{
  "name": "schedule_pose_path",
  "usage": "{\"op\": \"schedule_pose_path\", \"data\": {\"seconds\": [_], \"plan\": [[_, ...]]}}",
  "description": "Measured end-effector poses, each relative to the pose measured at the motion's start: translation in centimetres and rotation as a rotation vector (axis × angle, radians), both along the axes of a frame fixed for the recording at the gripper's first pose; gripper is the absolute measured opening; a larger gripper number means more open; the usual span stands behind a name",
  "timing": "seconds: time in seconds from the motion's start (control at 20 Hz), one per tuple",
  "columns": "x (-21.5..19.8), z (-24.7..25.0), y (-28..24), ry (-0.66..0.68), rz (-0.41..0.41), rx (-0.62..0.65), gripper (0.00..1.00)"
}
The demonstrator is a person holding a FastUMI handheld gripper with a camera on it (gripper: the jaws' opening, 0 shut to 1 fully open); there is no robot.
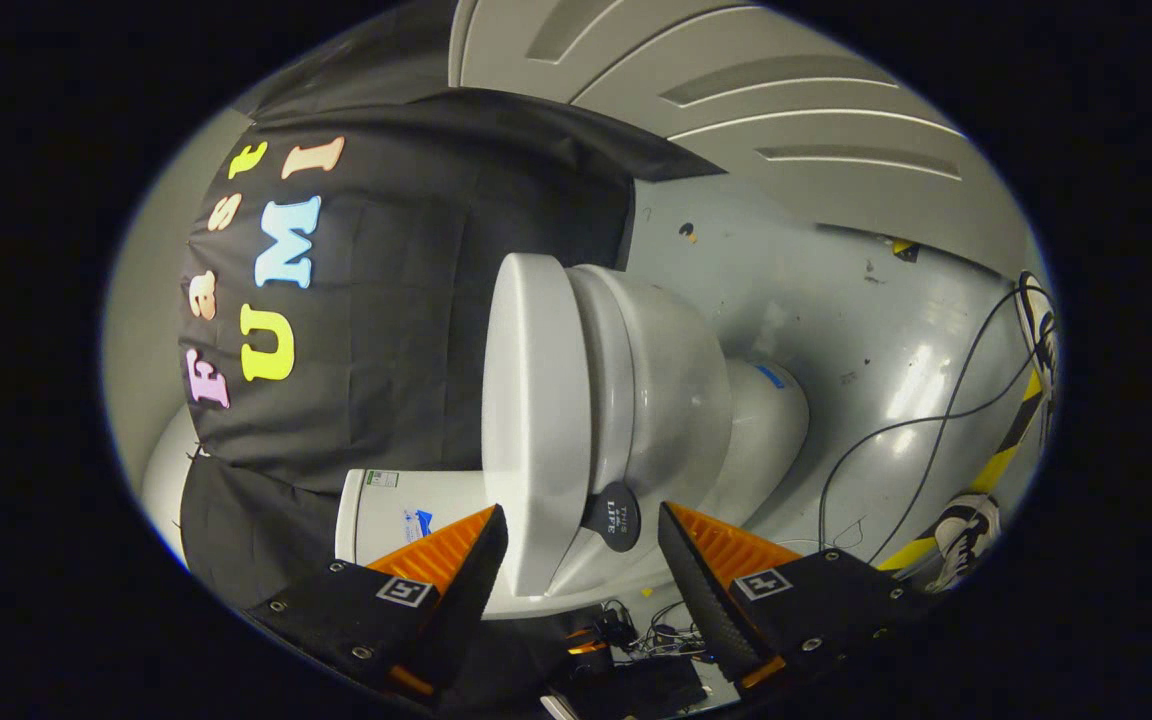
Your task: Open the toilet lid.
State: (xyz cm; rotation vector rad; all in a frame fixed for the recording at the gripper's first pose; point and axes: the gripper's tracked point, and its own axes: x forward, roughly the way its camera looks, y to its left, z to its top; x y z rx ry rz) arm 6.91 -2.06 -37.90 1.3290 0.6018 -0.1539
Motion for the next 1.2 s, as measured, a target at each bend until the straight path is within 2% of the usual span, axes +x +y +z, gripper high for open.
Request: {"op": "schedule_pose_path", "data": {"seconds": [0.2, 0.35, 0.45, 0.5, 0.6, 0.65, 0.7, 0.9, 1.0, 1.2], "plan": [[0.9, -1.6, 0.8, -0.01, 0.028, -0.009, 0.94], [1.3, -2.5, 0.2, -0.009, -0.004, 0.031, 0.92], [2.0, -2.7, -0.3, -0.024, -0.044, 0.057, 0.79], [2.2, -3.0, 0.3, -0.029, -0.04, 0.055, 0.64], [2.5, -3.3, 1.6, -0.023, -0.005, 0.041, 0.44], [2.4, -3.4, 1.7, -0.013, -0.008, 0.033, 0.37], [2.6, -3.5, 1.3, -0.011, -0.024, 0.04, 0.19], [2.7, -2.5, 1.2, -0.028, -0.033, 0.161, 0.1], [2.7, -2.5, 2.1, -0.048, -0.01, 0.115, 0.0], [2.7, -2.3, 2.0, -0.008, 0.036, -0.03, 0.0]]}}
